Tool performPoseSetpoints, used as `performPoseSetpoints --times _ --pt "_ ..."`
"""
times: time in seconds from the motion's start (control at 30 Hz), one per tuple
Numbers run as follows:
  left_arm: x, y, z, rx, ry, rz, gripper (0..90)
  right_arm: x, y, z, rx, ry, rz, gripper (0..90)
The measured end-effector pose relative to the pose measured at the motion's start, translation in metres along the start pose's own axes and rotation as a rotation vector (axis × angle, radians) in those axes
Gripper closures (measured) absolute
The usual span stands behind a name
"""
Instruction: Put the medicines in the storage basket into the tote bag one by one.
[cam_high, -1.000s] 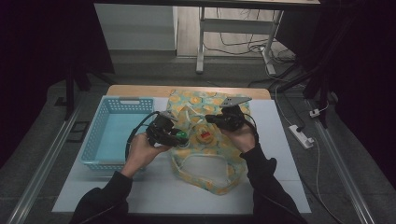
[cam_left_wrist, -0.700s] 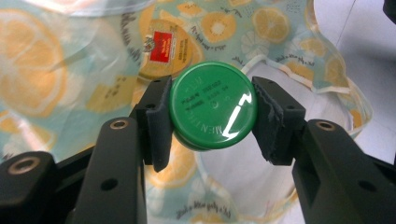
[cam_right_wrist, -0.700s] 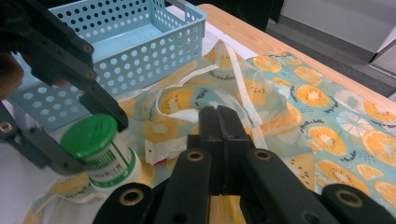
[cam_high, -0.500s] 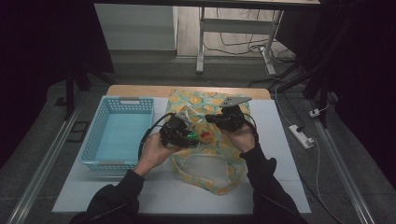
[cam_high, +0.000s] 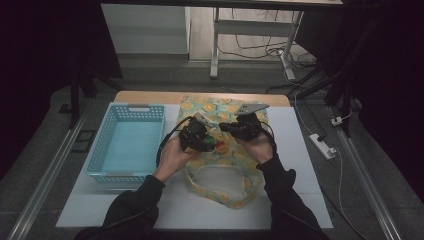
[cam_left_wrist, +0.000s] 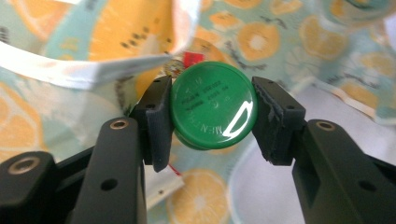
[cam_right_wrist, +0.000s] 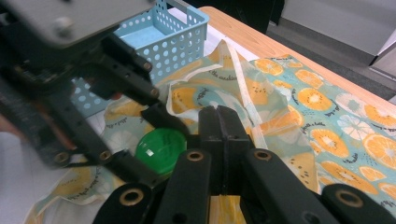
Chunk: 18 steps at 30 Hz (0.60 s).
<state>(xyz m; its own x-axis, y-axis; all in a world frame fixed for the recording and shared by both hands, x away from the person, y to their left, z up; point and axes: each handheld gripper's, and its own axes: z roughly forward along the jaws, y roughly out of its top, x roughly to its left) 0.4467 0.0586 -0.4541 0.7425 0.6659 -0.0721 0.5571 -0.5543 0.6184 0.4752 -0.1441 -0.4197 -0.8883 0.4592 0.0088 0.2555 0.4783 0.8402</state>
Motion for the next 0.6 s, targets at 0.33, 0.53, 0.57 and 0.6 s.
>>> performPoseSetpoints --times 0.33,0.53,0.57,0.6 --pt "0.018 0.002 0.008 -0.014 0.033 -0.053 52.1 0.001 -0.001 0.003 -0.001 -0.004 -0.003 90.0" --pt "0.026 0.004 0.012 -0.025 0.058 -0.078 52.1 0.001 -0.002 0.004 0.005 -0.010 0.000 90.0" --pt "0.027 0.005 0.013 -0.025 0.063 -0.081 52.1 0.001 -0.002 0.005 0.005 -0.010 0.000 90.0" --pt "0.028 0.005 0.014 -0.028 0.071 -0.086 52.1 0.001 -0.002 0.005 0.006 -0.011 -0.001 90.0"
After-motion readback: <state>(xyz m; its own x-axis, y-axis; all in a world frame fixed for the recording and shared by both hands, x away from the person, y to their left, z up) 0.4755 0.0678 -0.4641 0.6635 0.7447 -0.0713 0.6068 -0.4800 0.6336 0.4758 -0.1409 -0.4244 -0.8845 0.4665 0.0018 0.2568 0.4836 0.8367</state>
